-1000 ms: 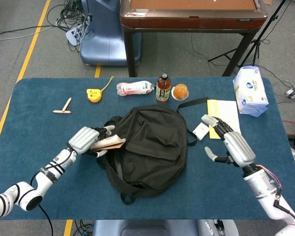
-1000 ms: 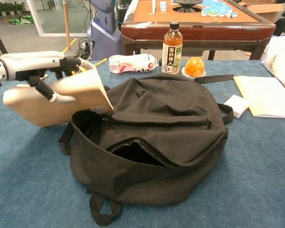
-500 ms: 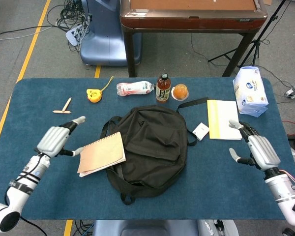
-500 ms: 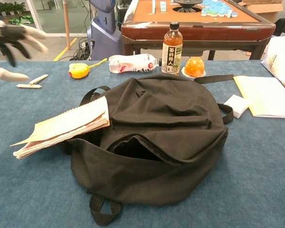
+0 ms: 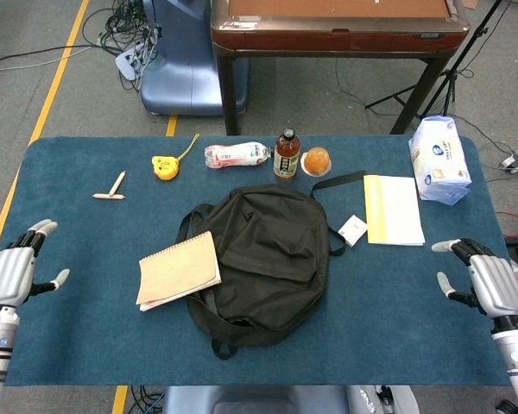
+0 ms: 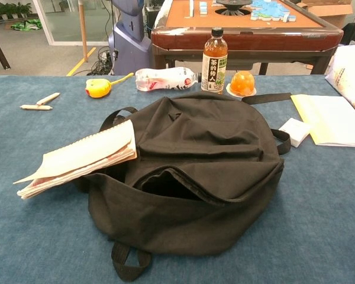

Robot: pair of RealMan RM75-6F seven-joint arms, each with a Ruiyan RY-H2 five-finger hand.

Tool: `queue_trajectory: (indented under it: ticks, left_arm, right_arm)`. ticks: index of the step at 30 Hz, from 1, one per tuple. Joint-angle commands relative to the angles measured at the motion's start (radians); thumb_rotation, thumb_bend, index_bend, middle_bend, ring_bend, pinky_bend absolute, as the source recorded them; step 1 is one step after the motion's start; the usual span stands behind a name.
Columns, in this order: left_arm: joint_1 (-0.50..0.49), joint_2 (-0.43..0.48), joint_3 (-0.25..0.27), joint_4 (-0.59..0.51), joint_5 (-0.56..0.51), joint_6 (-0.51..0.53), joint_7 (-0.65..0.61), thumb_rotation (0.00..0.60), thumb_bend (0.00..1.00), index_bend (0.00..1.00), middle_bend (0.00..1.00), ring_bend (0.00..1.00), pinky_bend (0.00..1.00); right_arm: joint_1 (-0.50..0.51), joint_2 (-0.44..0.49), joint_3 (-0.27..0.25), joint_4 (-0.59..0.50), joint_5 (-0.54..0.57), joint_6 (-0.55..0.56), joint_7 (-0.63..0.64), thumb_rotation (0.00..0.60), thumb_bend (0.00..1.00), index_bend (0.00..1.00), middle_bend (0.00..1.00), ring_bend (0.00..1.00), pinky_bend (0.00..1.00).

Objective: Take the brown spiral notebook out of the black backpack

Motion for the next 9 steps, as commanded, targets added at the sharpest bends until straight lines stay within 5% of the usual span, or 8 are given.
queue_trajectory:
  ticks: [1,9]
  left_arm:
    - [0.05,-0.016,0.018,-0.007,0.02,0.055,0.022,0.6,0.2,0.18,0.15,0.22,0.29]
    - [0.123,-0.052,0.034,-0.027,0.084,0.129,0.04,0.6,0.2,0.18,0.15,0.22,0.28]
  right_arm:
    - [-0.023,-0.016,-0.001,0.01,-0.006,0.028,-0.005,0.6,0.45,0.35,0.32,0.2,0.27]
    - [-0.068,-0.026,-0.001,-0.012,-0.038,0.091,-0.028,0.6,0.45,0.35,0.33,0.2,0.27]
